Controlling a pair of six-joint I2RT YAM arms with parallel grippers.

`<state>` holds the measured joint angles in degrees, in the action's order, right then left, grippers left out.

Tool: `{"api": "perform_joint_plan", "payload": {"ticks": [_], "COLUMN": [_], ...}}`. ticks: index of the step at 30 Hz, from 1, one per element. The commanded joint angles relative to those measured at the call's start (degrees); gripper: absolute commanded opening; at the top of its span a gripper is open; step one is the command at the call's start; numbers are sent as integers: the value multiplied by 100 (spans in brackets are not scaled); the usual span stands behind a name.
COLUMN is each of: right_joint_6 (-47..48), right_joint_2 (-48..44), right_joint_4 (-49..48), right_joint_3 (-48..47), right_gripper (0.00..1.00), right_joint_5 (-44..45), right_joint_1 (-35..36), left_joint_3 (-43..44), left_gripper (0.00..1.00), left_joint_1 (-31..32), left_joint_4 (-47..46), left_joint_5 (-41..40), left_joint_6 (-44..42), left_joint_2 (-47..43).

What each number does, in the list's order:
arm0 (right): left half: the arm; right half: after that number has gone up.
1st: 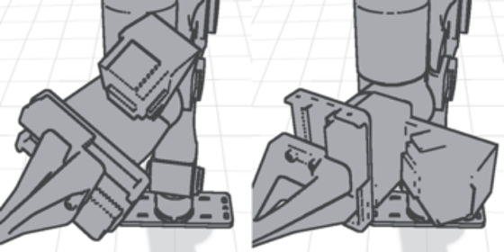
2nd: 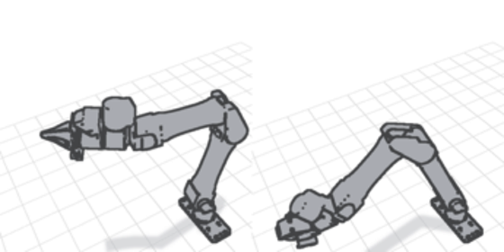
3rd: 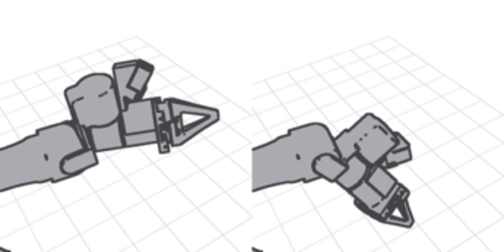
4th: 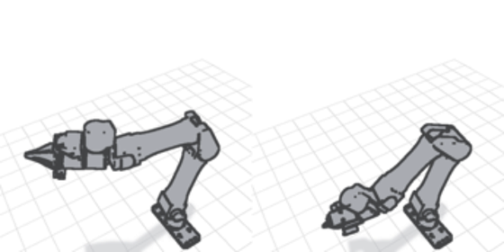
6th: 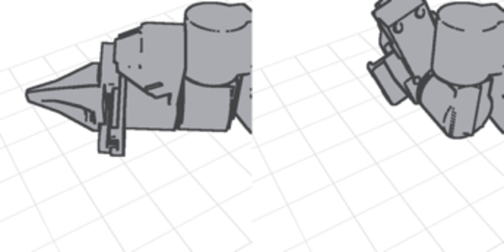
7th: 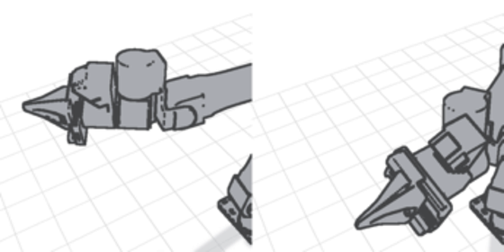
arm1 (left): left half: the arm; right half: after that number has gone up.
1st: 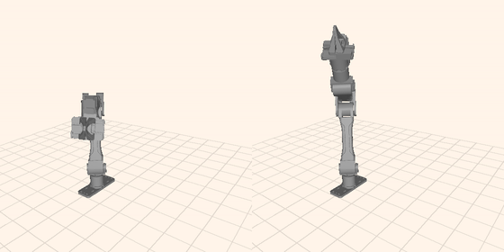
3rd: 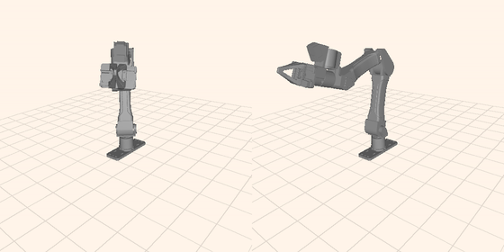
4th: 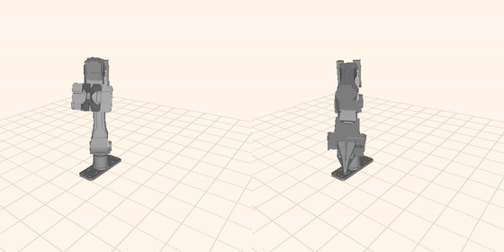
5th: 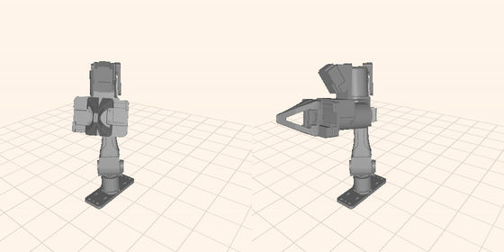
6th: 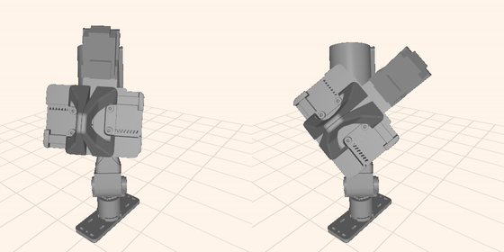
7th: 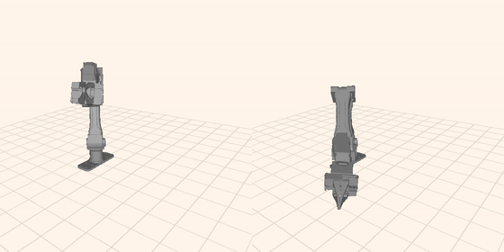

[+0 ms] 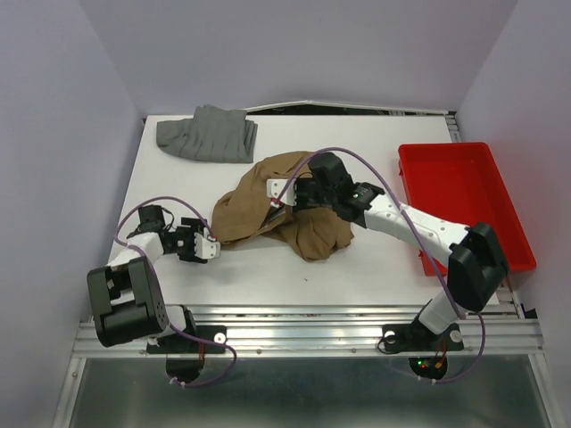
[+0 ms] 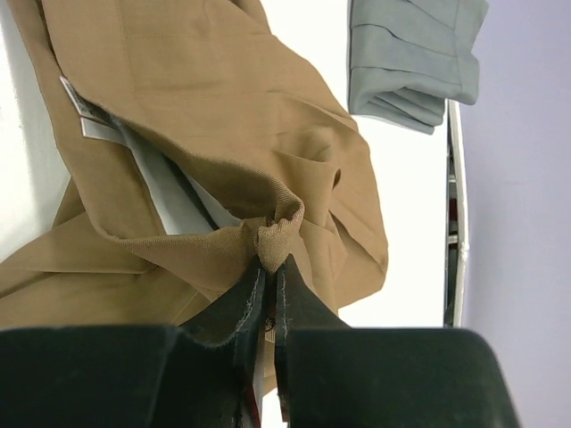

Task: Fold and stack the skirts
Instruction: Flatten the skirt out

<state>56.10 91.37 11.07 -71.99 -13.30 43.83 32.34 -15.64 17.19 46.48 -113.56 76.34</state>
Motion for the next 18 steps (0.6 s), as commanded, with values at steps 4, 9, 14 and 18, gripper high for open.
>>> {"api": "perform_joint_plan", "payload": {"ticks": [4,9,14,18], "right_joint_6": [-300,-713,-846,-925], "right_joint_2": [91,214,337,390], "right_joint_4": [-88,-44,36,62], "right_joint_3": [-263,-456,-615,-676], "right_gripper": [1,1,1,1], "right_joint_5": [108,126,117,108], "right_joint_1": [-111,-235,-288,-288], "left_joint_3": [-666,-983,-1379,-1520], "left_gripper": [72,65,63,57], "left_joint_1": [87,122,122,114], "left_joint_4": [-339,-479,-1033,-1130], "left_joint_5": [89,239,379,310], "left_joint_6": [-1842,-2424,-2426,-2644], "left_joint_2": [-136,-233,-400,-453]}}
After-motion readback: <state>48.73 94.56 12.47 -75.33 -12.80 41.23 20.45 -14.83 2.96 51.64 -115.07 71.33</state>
